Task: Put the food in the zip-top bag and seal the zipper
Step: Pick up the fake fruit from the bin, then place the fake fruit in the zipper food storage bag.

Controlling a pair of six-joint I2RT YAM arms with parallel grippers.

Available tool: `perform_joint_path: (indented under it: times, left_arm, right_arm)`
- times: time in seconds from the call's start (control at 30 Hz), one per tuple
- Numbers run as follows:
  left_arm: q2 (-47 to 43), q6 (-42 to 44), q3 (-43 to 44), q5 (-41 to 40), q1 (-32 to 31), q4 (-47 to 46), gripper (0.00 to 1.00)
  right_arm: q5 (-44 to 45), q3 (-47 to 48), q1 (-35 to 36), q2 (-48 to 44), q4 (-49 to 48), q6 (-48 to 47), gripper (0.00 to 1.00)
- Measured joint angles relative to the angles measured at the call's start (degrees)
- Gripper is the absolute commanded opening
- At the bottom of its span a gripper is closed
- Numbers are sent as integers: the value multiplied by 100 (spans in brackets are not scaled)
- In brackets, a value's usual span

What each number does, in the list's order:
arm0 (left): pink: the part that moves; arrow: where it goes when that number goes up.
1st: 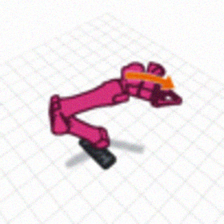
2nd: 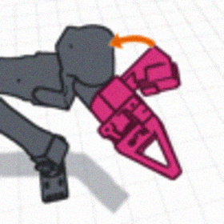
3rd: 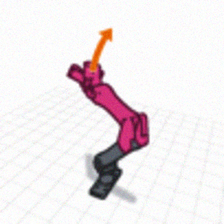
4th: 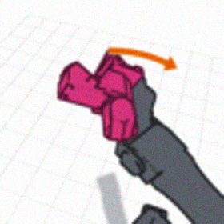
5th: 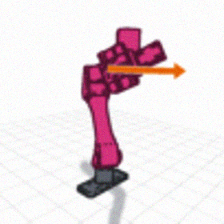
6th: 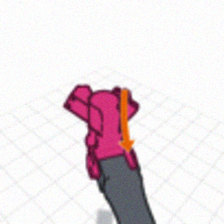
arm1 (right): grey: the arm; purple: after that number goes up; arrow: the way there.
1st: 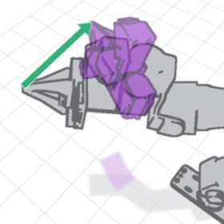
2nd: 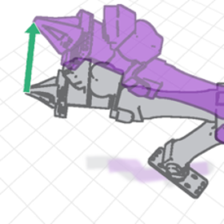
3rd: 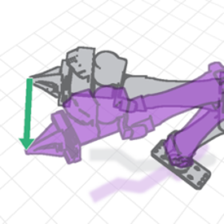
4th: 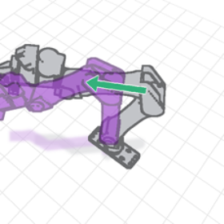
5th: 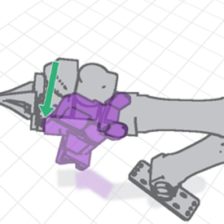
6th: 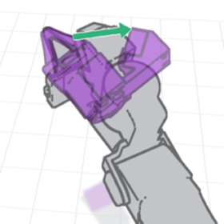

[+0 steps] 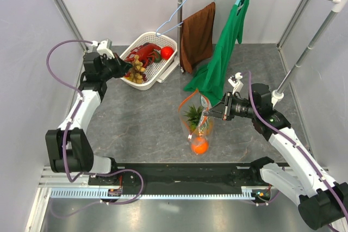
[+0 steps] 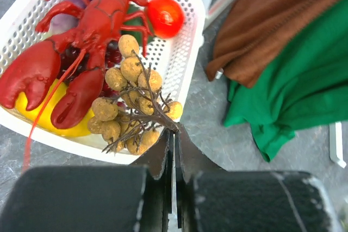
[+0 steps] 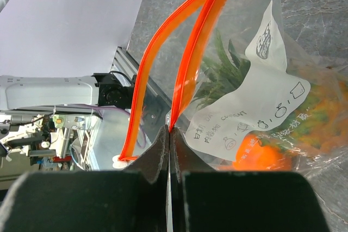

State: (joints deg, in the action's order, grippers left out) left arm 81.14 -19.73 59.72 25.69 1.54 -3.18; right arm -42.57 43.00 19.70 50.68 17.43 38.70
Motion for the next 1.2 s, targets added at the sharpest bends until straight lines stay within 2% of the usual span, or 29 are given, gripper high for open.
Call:
perform_joint_path:
  times: [0.27,0.43,0.53,0.73,1.0,1.2]
  left_arm:
    - [-909,297,35,649,-24,485,2]
    - [-1600,343,376,1117,-181,874,2]
    - [-1893,343,629,1403,-529,1075,2]
    - [-2269,328,935,1679,-1735,1342,2]
    - [-1871,-260,938,1635,-3362,1294,2]
    - [-1644,-815,525,1491,-3823,1130,2]
  right_arm:
    - [0,-26,0,-4,-26,0,0]
    - [0,-26,0,-39,-26,0,0]
    - [0,-26,0,-63,-24,-2,0]
    - [0,-26,0,-133,-15,-22,0]
    - [2,-26,0,-229,39,-59,0]
    - [26,-37,0,-334,70,-61,0]
